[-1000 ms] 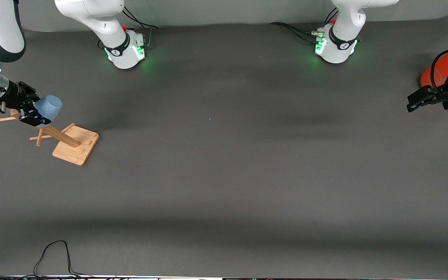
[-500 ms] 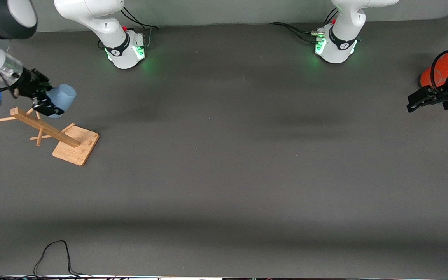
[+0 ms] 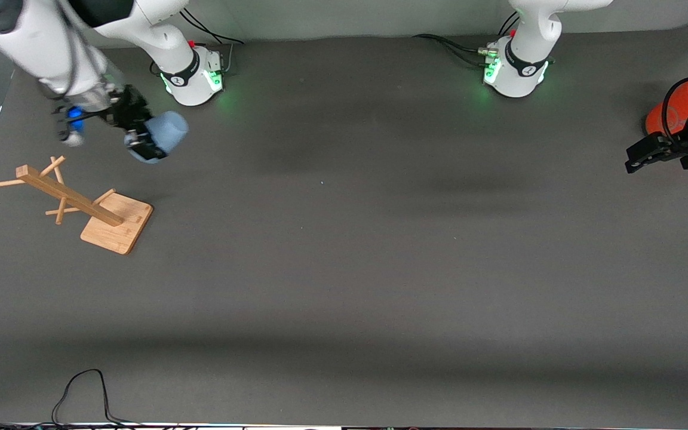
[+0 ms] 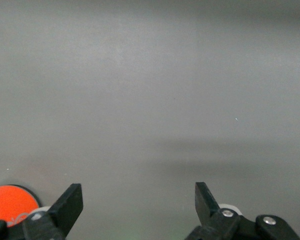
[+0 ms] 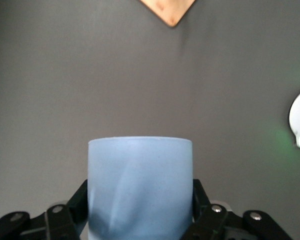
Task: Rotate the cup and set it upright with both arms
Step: 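Carry the blue cup with the right gripper to the table middle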
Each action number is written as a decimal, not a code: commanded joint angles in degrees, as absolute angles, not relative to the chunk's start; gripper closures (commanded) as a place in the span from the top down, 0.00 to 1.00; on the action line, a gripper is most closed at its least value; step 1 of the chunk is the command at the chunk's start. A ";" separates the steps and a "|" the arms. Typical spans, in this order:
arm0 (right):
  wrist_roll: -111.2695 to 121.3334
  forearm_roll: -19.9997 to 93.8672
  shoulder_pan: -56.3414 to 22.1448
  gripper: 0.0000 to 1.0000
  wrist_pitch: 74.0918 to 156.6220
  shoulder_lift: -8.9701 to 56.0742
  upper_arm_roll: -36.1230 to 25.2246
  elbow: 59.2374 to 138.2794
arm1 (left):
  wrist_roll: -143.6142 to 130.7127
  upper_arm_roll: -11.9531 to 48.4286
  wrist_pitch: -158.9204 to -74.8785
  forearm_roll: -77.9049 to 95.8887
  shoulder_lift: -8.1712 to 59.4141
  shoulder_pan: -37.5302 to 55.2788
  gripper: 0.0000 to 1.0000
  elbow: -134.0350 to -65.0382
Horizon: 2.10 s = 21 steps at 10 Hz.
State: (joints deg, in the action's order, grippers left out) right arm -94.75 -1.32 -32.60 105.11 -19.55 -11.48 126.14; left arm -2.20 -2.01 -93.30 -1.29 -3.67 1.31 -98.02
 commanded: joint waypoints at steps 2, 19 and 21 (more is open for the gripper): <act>-111.04 -1.50 -42.25 0.47 105.12 -3.31 -11.95 111.41 | -1.76 -2.11 -94.83 -0.97 -4.22 1.23 1.00 -99.05; -151.70 3.17 -67.23 0.45 122.16 52.55 -12.04 75.85 | -1.76 -2.11 -96.42 -0.97 -3.60 1.05 1.00 -99.58; -151.70 3.16 -67.24 0.70 122.61 53.43 -12.04 75.67 | -1.76 -2.11 -96.42 -0.97 -3.69 0.97 1.00 -99.58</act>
State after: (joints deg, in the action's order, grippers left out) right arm -150.69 2.88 -66.84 122.50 51.32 -11.20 77.10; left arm -2.20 -2.15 -95.42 -1.27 -3.11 1.17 -99.08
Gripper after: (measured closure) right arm 0.189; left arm 0.000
